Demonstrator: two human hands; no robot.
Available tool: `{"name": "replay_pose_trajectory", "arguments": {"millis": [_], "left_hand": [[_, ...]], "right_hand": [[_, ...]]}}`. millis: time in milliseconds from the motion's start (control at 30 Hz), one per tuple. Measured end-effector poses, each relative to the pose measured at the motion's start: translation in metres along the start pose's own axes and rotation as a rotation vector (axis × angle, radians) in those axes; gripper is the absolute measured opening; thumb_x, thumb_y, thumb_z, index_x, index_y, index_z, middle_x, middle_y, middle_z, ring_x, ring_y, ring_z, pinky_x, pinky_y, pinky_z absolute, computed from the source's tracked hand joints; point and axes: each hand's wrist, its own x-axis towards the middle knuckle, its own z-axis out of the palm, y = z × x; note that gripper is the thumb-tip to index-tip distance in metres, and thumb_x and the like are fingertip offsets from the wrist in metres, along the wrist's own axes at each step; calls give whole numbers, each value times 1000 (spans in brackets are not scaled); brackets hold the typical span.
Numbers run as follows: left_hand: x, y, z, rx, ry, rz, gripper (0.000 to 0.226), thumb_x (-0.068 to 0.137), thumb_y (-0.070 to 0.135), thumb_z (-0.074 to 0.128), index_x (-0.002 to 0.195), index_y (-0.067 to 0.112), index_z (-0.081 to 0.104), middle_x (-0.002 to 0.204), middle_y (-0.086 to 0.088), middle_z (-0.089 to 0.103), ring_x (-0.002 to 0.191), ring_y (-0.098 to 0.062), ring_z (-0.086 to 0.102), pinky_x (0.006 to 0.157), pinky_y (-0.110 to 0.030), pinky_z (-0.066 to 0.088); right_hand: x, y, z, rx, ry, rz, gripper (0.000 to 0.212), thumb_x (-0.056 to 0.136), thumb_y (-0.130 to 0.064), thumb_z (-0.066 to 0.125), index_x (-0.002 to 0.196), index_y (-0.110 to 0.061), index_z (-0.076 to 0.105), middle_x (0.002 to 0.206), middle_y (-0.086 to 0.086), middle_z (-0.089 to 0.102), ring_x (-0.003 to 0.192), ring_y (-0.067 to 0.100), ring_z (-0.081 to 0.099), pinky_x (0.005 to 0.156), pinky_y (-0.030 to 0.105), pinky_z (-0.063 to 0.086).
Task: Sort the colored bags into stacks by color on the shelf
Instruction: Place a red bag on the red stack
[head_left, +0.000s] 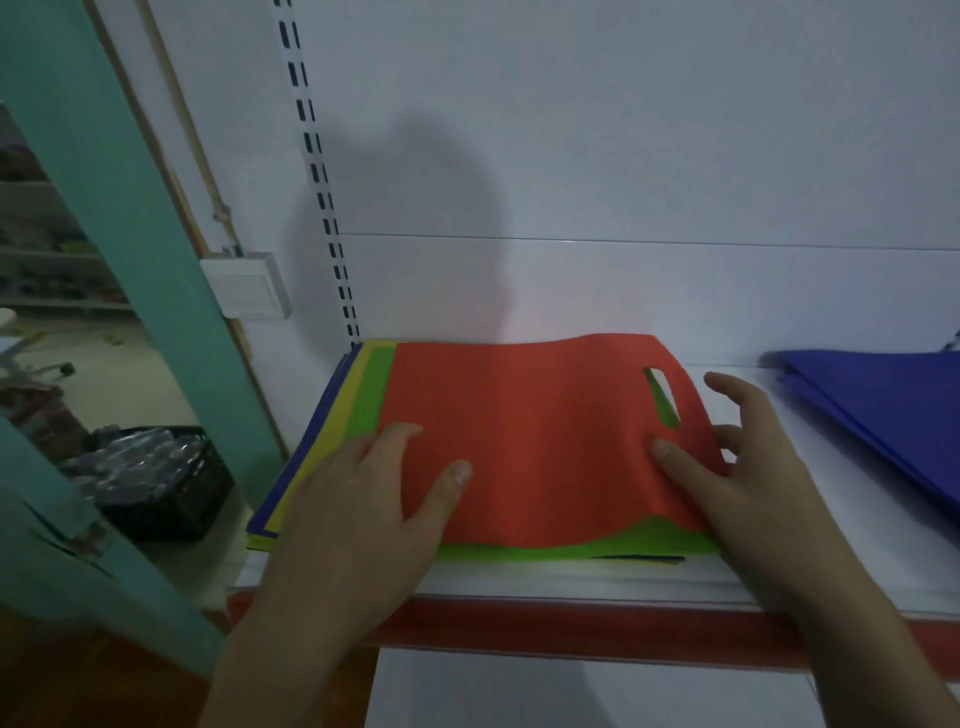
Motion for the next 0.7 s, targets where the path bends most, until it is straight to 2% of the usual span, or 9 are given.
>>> {"name": "replay_pose_trajectory", "arguments": {"millis": [100, 200, 300, 367, 400, 467, 567, 633, 700], "left_hand": [[5, 2, 2, 0, 83, 11, 46, 91, 61, 34, 126, 37, 51, 122, 12, 58, 115, -15, 52, 97, -46, 45], [13, -1, 3, 1, 162, 7, 23, 94, 41, 46, 115, 37, 55, 108, 12, 63, 105, -18, 56, 88, -49, 48], [15, 0, 8, 127, 107, -27, 36, 90, 46, 59, 124, 40, 51, 121, 8, 55, 114, -21, 50, 94, -47, 46], [13, 2, 10, 168, 90, -62, 47, 90, 51, 58, 133, 40, 44, 138, 1, 43, 125, -24, 43, 99, -45, 41], [14, 2, 10, 167, 91, -69, 50, 89, 51, 59, 135, 40, 42, 138, -2, 42, 126, -26, 43, 98, -45, 41], [17, 3, 8, 128, 85, -73, 54, 86, 51, 64, 134, 40, 42, 129, -2, 49, 115, -25, 50, 93, -43, 46], [19, 0, 2, 6, 54, -78, 56, 83, 45, 73, 129, 42, 43, 114, 5, 54, 97, -15, 56, 82, -38, 49], [21, -1, -2, -90, 70, -66, 54, 81, 37, 78, 125, 40, 47, 92, 20, 54, 83, 0, 55, 70, -24, 47], [25, 1, -6, -191, 119, -80, 50, 81, 31, 79, 120, 41, 50, 83, 26, 54, 68, 9, 53, 57, -11, 38]], "right_hand": [[1, 1, -1, 32, 11, 1, 67, 83, -34, 77, 136, -49, 39, 106, -8, 65, 89, 16, 69, 76, 43, 60], [2, 5, -1, -9, 54, -51, 55, 80, -24, 80, 122, -47, 52, 100, -8, 69, 84, 15, 70, 75, 46, 59], [3, 8, -1, -154, 114, -147, 37, 77, -21, 82, 104, -39, 64, 95, -16, 69, 83, 11, 66, 79, 39, 54], [3, 9, -1, -144, 125, -164, 32, 77, -20, 83, 96, -39, 67, 91, -17, 70, 80, 9, 66, 77, 36, 53], [3, 10, -1, -141, 132, -170, 32, 77, -19, 83, 96, -40, 68, 91, -17, 70, 80, 9, 66, 77, 35, 53], [5, 11, -1, -135, 136, -181, 32, 78, -19, 83, 97, -39, 68, 94, -18, 70, 83, 9, 66, 80, 34, 53], [3, 8, -1, -78, 128, -178, 30, 79, -18, 82, 97, -38, 69, 95, -19, 70, 85, 7, 66, 82, 36, 54], [3, 7, -4, -52, 143, -177, 29, 78, -18, 82, 94, -39, 69, 88, -16, 71, 77, 10, 66, 73, 34, 55], [4, 6, -11, 0, 170, -170, 29, 78, -18, 82, 93, -40, 69, 83, -10, 72, 70, 16, 67, 64, 35, 54]]}}
